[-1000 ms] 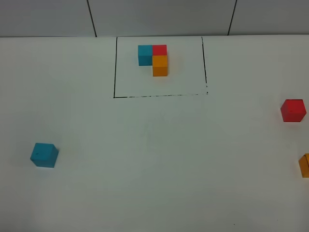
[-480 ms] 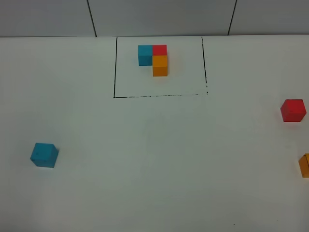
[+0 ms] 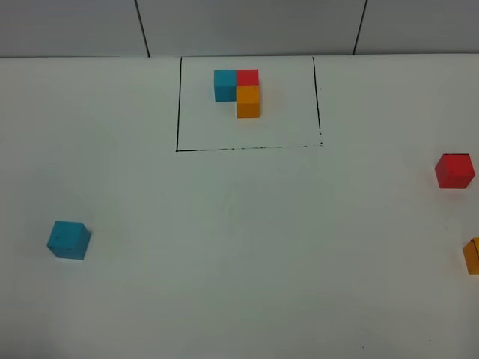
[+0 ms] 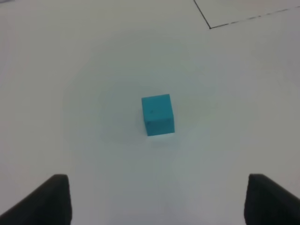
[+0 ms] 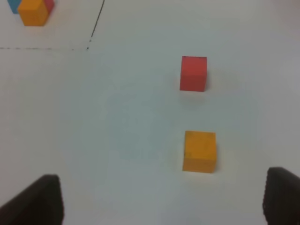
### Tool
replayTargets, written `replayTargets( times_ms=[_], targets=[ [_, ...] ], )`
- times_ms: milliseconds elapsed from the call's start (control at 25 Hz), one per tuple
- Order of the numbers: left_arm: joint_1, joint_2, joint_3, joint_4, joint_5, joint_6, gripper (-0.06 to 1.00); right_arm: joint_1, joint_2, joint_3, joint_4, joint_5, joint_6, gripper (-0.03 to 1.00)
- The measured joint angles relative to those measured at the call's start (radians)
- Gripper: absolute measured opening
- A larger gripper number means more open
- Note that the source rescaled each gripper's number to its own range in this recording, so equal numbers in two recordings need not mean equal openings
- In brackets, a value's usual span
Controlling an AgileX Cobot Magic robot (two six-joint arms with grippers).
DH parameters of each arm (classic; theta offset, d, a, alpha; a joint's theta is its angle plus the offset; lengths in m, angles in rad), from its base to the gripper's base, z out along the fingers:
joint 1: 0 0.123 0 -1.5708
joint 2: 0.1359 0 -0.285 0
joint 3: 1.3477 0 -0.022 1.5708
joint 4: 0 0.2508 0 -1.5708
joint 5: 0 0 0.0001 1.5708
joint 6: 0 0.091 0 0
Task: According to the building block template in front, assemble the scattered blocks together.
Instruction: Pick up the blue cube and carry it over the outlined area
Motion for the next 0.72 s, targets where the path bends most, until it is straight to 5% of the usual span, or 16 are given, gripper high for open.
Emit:
replayTargets(
  times_ms=[720],
  targets=[
    [0.0, 0.899, -0.328, 0.028, -0.045, -0.062, 0.7, 0.0, 0.0, 0.0, 0.0, 0.0, 0.0, 0.74]
  ],
)
